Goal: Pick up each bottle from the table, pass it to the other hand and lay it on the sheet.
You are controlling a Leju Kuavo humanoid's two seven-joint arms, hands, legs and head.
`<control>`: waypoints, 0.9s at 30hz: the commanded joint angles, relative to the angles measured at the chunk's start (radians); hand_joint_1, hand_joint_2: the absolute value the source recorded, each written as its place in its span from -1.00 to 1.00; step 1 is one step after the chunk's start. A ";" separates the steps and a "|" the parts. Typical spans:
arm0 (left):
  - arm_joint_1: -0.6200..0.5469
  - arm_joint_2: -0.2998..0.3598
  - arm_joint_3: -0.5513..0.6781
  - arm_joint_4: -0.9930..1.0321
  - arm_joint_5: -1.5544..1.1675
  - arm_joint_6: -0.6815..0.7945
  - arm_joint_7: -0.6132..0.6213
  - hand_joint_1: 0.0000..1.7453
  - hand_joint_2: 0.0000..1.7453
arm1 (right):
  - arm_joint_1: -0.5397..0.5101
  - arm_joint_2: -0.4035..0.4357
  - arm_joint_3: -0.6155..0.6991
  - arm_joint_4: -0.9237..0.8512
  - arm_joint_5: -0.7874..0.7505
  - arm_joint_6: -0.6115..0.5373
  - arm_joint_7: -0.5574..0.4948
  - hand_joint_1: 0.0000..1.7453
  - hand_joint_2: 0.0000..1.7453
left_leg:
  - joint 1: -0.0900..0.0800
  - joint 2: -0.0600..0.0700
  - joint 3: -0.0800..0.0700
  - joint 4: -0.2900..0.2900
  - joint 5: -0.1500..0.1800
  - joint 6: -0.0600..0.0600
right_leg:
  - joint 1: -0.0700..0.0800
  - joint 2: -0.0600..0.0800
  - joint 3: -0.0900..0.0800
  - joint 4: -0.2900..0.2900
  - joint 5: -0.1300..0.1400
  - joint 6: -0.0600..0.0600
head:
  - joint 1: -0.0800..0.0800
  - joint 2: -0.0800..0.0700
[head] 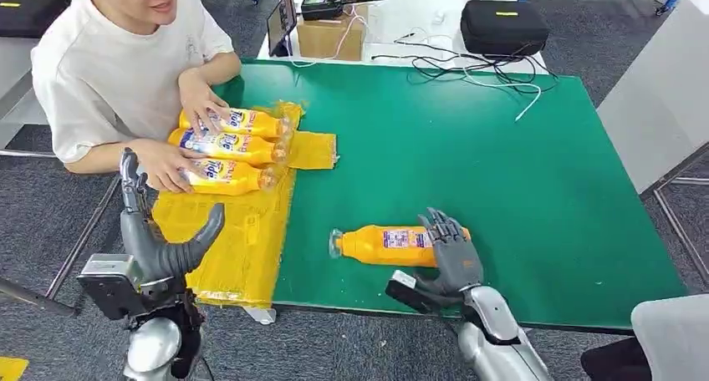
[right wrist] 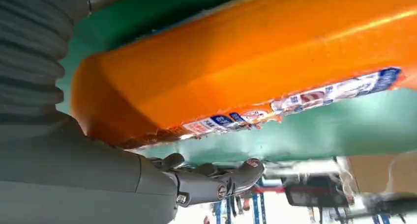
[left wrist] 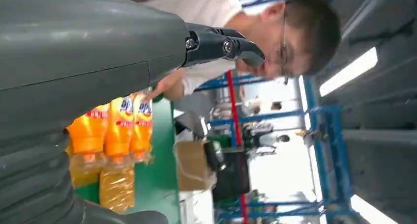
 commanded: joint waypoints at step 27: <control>-0.063 0.013 -0.004 0.162 -0.071 -0.040 0.115 -1.00 1.00 | -0.166 -0.017 0.141 0.281 0.024 0.356 0.290 1.00 1.00 | 0.001 -0.003 0.011 -0.001 0.003 0.000 | 0.001 -0.001 0.002 -0.003 0.003 -0.001 | 0.000 0.000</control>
